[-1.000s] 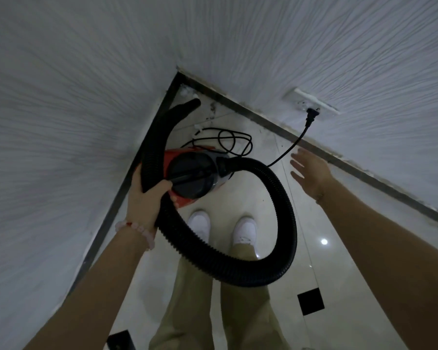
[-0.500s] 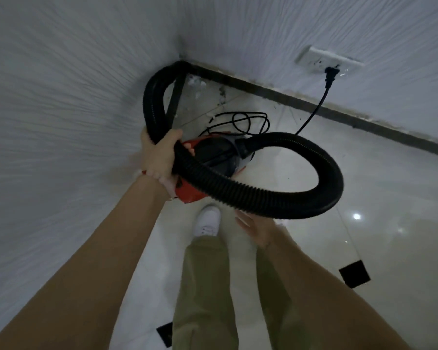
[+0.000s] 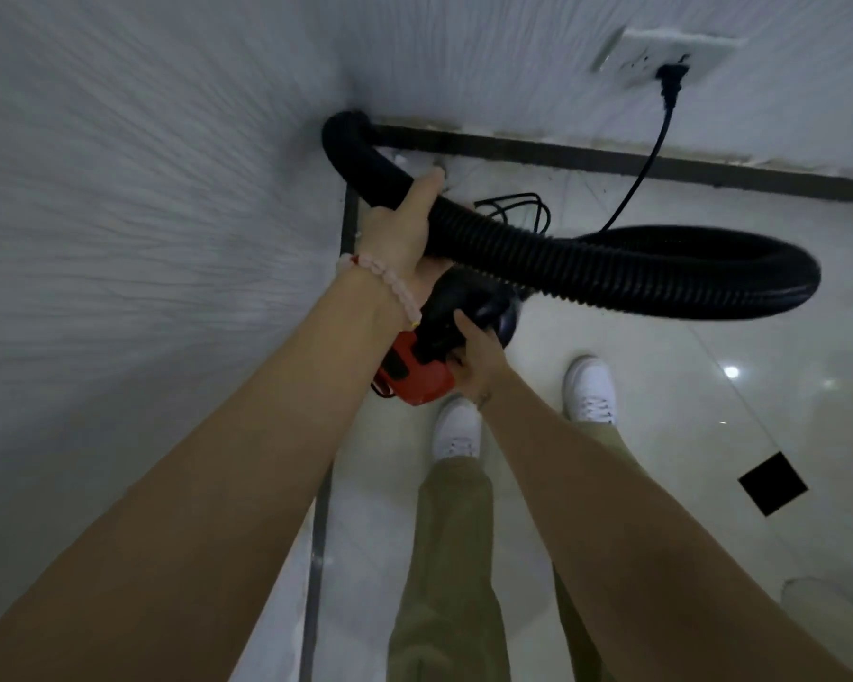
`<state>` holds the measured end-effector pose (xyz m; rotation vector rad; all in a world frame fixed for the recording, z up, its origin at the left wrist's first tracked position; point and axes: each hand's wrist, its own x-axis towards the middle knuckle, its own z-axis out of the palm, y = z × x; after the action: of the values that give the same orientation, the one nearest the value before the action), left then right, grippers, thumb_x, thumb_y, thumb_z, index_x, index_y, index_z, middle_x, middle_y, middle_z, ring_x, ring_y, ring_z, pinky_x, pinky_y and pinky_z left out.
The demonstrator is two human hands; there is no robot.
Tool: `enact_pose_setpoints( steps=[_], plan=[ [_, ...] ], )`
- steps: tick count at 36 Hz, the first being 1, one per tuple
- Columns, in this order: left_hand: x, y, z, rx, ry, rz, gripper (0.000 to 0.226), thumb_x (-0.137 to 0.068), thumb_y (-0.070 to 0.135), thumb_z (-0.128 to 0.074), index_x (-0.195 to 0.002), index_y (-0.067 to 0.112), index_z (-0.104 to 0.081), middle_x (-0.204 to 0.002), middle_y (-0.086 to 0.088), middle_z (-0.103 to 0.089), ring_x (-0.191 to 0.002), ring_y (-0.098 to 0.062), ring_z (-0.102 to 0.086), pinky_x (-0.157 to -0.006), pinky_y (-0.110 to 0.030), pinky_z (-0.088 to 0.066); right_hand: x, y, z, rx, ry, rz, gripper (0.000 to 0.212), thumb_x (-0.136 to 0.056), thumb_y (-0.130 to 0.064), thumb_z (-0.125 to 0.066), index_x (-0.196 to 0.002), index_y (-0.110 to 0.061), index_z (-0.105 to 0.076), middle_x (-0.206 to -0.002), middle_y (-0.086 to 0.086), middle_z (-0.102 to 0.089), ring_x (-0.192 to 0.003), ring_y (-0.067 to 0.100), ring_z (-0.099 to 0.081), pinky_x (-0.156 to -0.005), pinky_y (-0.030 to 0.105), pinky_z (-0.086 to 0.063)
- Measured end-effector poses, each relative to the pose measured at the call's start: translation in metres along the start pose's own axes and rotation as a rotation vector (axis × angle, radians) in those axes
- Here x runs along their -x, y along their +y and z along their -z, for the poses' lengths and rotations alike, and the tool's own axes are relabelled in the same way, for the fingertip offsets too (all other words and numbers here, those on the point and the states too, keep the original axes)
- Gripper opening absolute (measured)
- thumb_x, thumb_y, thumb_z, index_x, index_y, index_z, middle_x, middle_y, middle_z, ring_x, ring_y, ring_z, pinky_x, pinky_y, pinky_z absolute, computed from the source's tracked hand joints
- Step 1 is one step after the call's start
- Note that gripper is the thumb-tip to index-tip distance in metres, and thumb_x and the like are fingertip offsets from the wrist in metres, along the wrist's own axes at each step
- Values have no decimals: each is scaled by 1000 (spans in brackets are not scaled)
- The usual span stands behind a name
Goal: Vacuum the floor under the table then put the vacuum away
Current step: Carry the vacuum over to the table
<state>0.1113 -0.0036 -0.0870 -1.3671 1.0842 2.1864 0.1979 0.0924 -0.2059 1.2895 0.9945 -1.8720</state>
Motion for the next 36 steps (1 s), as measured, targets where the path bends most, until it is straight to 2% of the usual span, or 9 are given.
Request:
enact_pose_setpoints(
  steps=[4,8,11,16,19,25,30,33,36],
  plan=[
    [16,5,0,-36,71,-21,70,-68,25,-78,-127,-2,-52,-106,-15,-59,-92,-28,-63,-82,-45,-57,33,6,33,34,80,60,44,-94,-12,-54,-137,-10,-42,-130,10,-55,-114,28,-55,-90,42,-52],
    [50,12,-9,-70,134,29,18,-91,17,-61,-99,1,-58,-85,-10,-57,-73,-20,-57,-55,-28,-52,90,-9,58,83,162,150,25,-94,-10,-53,-119,-14,-51,-105,6,-62,-103,24,-58,-101,44,-46],
    [95,18,-24,-78,126,99,21,-96,14,-49,-75,11,-51,-74,-7,-51,-64,-16,-50,-54,-27,-50,145,-33,72,195,278,214,31,-89,-13,-55,-120,-12,-54,-104,9,-64,-102,29,-59,-94,45,-50],
    [178,25,-50,-44,52,136,23,-94,9,-51,-72,12,-49,-71,-7,-50,-65,-16,-51,-61,-31,-55,256,-72,111,464,382,346,17,-89,-13,-51,-100,-4,-60,-83,14,-65,-80,26,-61,-75,37,-50],
    [224,25,-68,-35,86,177,12,-94,7,-52,-82,8,-50,-80,-11,-53,-70,-21,-56,-54,-34,-54,319,-91,137,539,412,409,13,-90,-10,-49,-100,-7,-57,-79,12,-61,-75,25,-57,-73,35,-49],
    [287,8,-105,-143,21,281,16,-96,18,-53,-104,5,-48,-93,-14,-54,-79,-22,-57,-83,-31,-48,425,-127,188,512,492,490,19,-89,-7,-50,-108,-8,-55,-70,9,-57,-61,19,-54,-55,26,-45],
    [327,-26,-154,-199,-112,311,24,-96,19,-53,-112,2,-52,-108,-17,-58,-95,-25,-61,-91,-30,-49,496,-152,228,368,533,591,13,-88,-7,-49,-79,-15,-55,-58,4,-53,-50,14,-51,-51,22,-43],
    [344,-50,-194,-304,-238,325,27,-97,15,-49,-120,1,-51,-133,-17,-50,-107,-26,-58,-86,-27,-51,521,-166,262,218,538,645,20,-89,-6,-49,-72,-14,-52,-56,5,-49,-45,15,-47,-44,21,-43],
    [358,-74,-242,-403,-276,316,37,-98,13,-46,-133,1,-47,-142,-21,-44,-123,-26,-51,-53,-27,-58,537,-180,298,99,535,686,17,-90,-6,-49,-75,-13,-51,-55,4,-48,-39,12,-45,-39,21,-42]
  ],
)
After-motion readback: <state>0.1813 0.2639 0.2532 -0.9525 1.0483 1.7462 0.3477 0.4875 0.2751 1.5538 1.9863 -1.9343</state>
